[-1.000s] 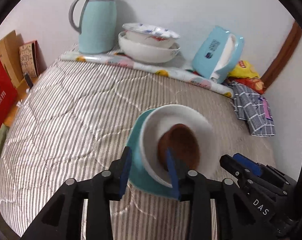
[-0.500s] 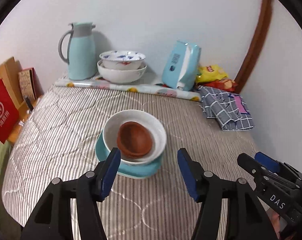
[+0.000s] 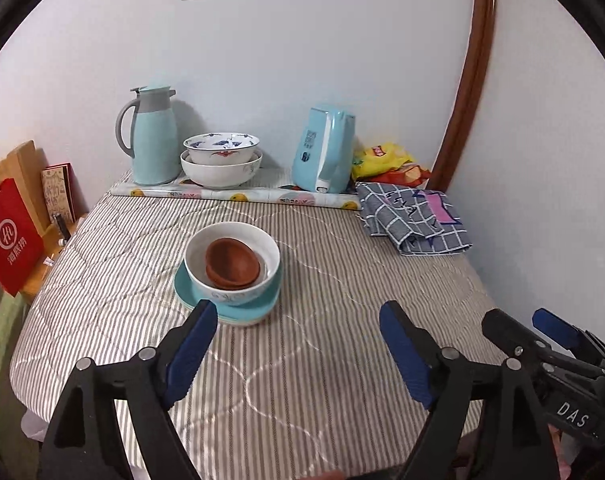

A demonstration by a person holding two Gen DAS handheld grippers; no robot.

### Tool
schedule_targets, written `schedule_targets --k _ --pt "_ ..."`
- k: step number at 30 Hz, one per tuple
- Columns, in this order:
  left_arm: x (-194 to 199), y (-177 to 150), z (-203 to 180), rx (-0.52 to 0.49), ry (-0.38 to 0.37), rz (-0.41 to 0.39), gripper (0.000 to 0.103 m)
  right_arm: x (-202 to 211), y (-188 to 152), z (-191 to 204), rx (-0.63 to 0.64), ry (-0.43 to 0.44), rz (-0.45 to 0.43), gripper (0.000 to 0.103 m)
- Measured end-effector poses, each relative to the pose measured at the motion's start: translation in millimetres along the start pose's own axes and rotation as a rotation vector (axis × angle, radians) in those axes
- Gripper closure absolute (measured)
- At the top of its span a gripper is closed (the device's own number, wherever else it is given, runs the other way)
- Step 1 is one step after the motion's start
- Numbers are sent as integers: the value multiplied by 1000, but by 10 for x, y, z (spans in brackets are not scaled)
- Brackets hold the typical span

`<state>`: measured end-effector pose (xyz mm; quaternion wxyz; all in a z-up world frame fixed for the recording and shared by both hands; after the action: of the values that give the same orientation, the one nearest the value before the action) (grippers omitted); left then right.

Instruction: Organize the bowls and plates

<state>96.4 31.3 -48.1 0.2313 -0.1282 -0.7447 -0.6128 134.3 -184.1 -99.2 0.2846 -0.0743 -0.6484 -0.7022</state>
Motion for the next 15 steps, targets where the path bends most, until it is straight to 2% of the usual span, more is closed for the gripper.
schedule_targets --k 15 --pt "428 -102 -158 -3 -12 -37 18 556 -126 -207 24 -51 -51 10"
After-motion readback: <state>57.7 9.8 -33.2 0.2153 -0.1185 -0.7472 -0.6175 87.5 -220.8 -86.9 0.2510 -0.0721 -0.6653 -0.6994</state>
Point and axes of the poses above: each gripper's, at about its wrist camera, not at the fingertips, and x roughly against the way its jaws point, z to its left, y to its top, the point moved 8 cm from there along -x, roughly the way its jaws point, and after that the axes turned 9 degrees about -z, right-handed, at the moved point
